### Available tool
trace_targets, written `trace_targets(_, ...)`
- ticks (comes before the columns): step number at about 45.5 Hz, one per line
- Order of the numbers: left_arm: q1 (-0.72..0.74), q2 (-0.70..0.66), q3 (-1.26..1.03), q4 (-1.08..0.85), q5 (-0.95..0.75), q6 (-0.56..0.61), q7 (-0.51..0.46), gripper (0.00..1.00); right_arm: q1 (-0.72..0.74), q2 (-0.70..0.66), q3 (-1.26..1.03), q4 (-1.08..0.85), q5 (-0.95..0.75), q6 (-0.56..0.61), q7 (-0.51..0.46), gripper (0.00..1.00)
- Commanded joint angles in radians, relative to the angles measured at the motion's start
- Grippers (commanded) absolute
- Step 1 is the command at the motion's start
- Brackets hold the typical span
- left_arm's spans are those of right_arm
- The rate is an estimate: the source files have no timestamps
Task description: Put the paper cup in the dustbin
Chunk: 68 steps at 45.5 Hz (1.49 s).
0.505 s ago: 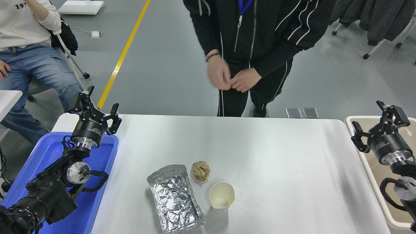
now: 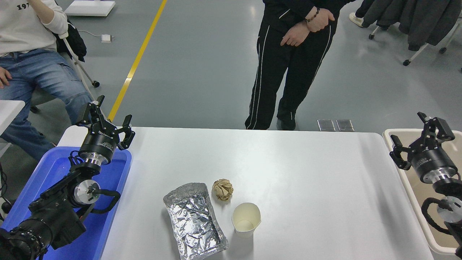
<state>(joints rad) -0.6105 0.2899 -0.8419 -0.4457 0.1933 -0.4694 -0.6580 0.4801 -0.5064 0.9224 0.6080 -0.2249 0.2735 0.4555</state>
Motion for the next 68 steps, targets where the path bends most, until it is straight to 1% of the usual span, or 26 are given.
trace_targets(1,0.000,0.000,0.000,0.001,0.000,0.000,0.000,1.00,0.003,-0.004,-0.007,-0.004,0.047,0.004,-0.001,1.00)
trace_targets(14,0.000,0.000,0.001,-0.001,0.000,0.000,0.000,1.00,0.005,-0.026,-0.014,-0.021,0.047,0.003,0.000,0.99)
trace_targets(33,0.000,0.000,0.000,-0.001,0.000,0.000,0.000,1.00,0.026,-0.011,-0.010,-0.028,0.053,-0.005,0.000,1.00)
trace_targets(40,0.000,0.000,0.001,0.001,0.000,0.000,0.000,1.00,0.038,0.014,-0.007,-0.027,0.065,-0.010,-0.001,0.99)
trace_targets(49,0.000,0.000,0.000,0.001,0.000,0.000,0.000,1.00,0.115,0.006,-0.042,-0.040,0.044,-0.014,0.000,0.99)
trace_targets(54,0.000,0.000,0.000,-0.001,0.000,0.000,0.000,1.00,0.231,-0.007,-0.187,-0.086,0.001,-0.014,-0.001,1.00)
trace_targets(59,0.000,0.000,0.000,-0.001,0.000,0.000,0.000,1.00,0.400,-0.023,-0.437,-0.151,-0.050,-0.014,-0.001,0.99)
trace_targets(68,0.000,0.000,0.000,0.001,0.000,0.000,0.000,1.00,0.664,-0.015,-0.907,-0.197,-0.053,-0.022,0.000,0.99)
